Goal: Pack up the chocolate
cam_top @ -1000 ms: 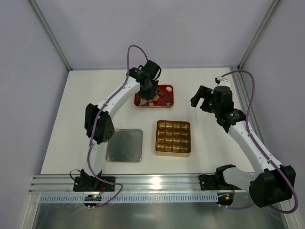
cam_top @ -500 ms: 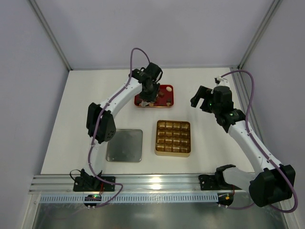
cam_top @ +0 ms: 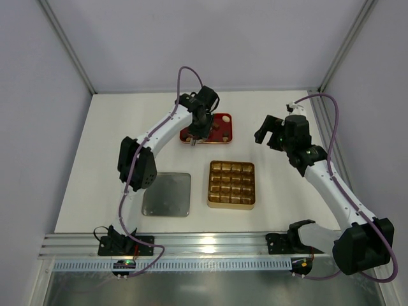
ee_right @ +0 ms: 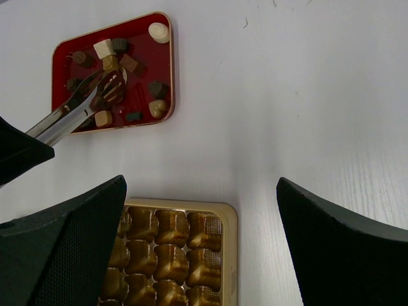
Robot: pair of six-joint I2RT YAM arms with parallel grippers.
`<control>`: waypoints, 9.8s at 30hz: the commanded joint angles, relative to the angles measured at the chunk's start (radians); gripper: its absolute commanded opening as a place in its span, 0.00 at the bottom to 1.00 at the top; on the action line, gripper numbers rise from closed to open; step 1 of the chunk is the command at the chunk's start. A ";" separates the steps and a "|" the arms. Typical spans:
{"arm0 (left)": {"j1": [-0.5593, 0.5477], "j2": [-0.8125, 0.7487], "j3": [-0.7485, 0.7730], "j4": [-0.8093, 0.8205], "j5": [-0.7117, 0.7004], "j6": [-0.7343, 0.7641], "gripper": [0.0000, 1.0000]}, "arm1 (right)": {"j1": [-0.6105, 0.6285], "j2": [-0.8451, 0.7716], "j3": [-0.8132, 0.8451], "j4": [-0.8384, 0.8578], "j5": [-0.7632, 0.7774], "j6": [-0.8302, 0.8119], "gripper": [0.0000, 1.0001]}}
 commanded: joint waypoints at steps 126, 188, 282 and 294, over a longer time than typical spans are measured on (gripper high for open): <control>0.004 -0.214 -0.104 0.009 -0.086 0.012 0.39 | 0.000 0.057 0.043 -0.004 -0.045 -0.020 1.00; 0.029 -0.110 -0.131 0.003 -0.086 0.048 0.31 | 0.000 0.049 0.020 -0.007 -0.045 -0.008 1.00; -0.088 -0.316 -0.095 -0.040 -0.101 -0.024 0.40 | 0.000 0.063 0.050 -0.021 -0.043 -0.022 1.00; 0.062 -0.090 0.092 -0.057 -0.124 0.018 0.42 | 0.000 0.055 0.043 -0.028 -0.043 -0.026 1.00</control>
